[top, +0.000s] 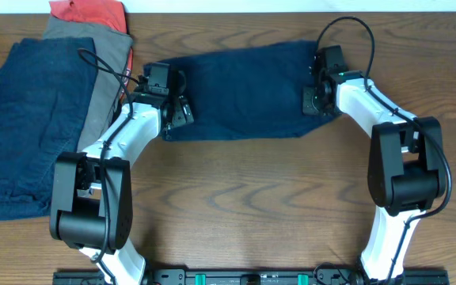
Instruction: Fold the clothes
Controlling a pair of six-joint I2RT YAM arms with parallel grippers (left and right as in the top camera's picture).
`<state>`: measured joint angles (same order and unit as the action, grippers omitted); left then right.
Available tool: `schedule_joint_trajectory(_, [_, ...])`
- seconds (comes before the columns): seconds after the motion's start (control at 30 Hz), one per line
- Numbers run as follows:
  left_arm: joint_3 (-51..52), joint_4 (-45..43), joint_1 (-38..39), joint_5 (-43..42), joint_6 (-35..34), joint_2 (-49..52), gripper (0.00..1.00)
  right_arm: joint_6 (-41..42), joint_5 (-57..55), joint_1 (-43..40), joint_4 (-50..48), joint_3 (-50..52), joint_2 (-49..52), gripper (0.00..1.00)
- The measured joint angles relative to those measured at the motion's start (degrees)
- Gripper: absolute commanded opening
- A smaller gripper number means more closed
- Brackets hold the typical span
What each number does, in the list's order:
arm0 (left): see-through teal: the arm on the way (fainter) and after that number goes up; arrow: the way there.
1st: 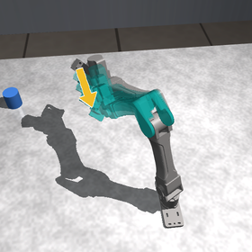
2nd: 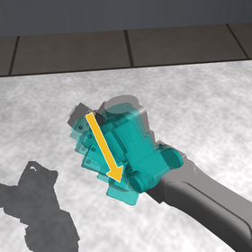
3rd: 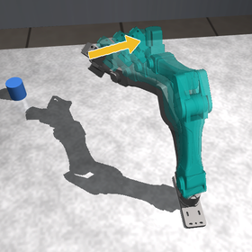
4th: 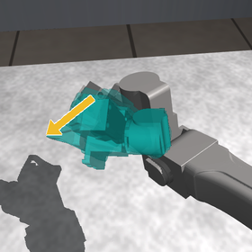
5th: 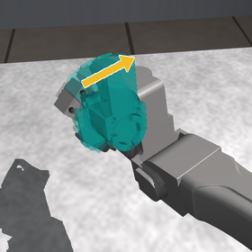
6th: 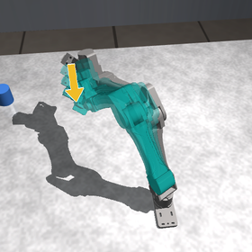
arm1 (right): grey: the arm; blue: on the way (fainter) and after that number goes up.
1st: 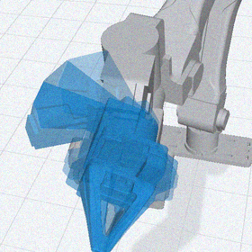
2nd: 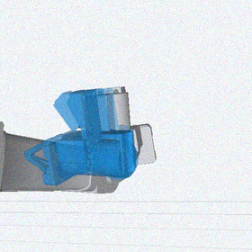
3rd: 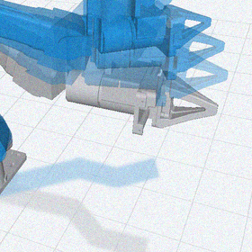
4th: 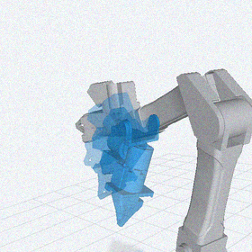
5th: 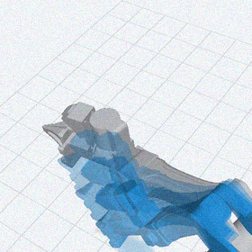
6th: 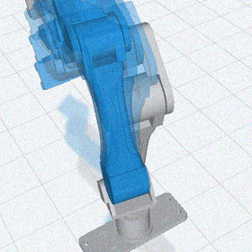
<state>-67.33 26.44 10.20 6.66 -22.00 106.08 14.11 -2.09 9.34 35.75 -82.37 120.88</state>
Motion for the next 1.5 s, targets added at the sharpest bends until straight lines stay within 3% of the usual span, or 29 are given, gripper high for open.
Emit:
schedule_joint_trajectory(0.47, [-10.67, 12.11, -0.02, -8.41, 8.37, 0.00, 0.98, 0.02, 8.81, -9.92, 6.01, -0.15, -0.68, 0.05])
schedule_joint_trajectory(0.53, [-13.18, 13.38, -0.02, -10.16, 10.14, 0.00, 0.98, -1.16, 9.64, -10.21, 7.02, 0.28, -1.29, 0.09])
schedule_joint_trajectory(0.7, [-16.39, 13.62, -0.07, -13.44, 13.68, -0.13, 0.98, -4.55, 11.96, -10.29, 7.93, 1.53, -6.01, 0.31])
schedule_joint_trajectory(0.8, [-16.41, 14.34, -0.59, -14.93, 15.02, -0.13, 0.98, -5.84, 12.90, -10.29, 5.44, 1.53, -10.82, 0.36])
schedule_joint_trajectory(0.97, [-16.41, 14.40, -3.32, -18.16, 17.94, -0.09, 0.98, -6.56, 13.55, -10.29, 2.08, 1.36, -13.84, 0.38])
schedule_joint_trajectory(1.5, [-16.41, 9.25, -12.22, -29.07, 28.26, 8.11, 0.99, -6.97, 14.10, -10.08, -4.07, 1.38, -6.54, 0.36])
